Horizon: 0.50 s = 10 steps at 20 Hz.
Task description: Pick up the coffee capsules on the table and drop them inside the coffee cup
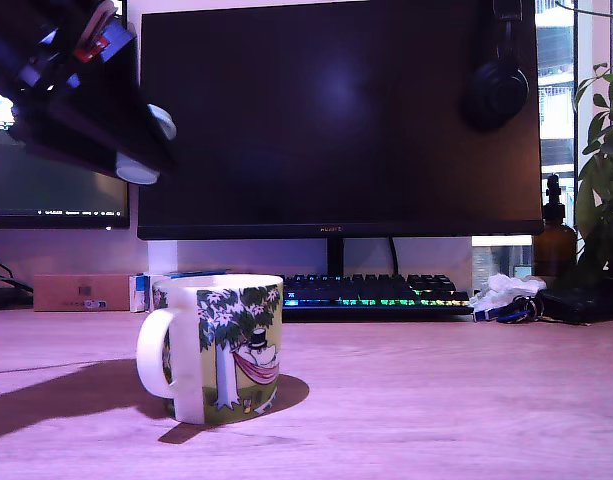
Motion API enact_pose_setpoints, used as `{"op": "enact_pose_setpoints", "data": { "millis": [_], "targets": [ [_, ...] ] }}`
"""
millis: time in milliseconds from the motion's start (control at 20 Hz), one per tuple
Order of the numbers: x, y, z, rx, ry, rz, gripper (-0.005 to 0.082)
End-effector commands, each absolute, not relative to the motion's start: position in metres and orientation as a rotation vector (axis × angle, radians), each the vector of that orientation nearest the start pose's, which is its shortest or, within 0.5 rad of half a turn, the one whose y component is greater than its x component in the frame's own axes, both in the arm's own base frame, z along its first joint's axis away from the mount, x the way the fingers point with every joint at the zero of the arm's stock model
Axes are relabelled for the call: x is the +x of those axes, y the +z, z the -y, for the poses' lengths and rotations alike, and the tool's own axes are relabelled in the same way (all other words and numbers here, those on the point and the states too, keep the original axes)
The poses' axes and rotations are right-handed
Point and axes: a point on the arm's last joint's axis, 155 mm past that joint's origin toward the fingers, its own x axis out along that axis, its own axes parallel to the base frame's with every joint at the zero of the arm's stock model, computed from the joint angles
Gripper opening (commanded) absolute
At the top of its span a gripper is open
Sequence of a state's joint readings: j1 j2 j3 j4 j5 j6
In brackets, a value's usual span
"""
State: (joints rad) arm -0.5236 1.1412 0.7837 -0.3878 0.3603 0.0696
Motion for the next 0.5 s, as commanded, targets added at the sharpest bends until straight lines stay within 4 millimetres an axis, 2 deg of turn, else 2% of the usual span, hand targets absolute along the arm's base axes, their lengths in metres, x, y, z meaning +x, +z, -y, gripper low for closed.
{"op": "enact_pose_setpoints", "data": {
  "millis": [0, 450],
  "targets": [
    [0.258, 0.147, 0.229, 0.137, -0.875, -0.765, 0.0181],
    [0.257, 0.124, 0.245, 0.240, -0.875, -0.933, 0.0183]
  ]
}}
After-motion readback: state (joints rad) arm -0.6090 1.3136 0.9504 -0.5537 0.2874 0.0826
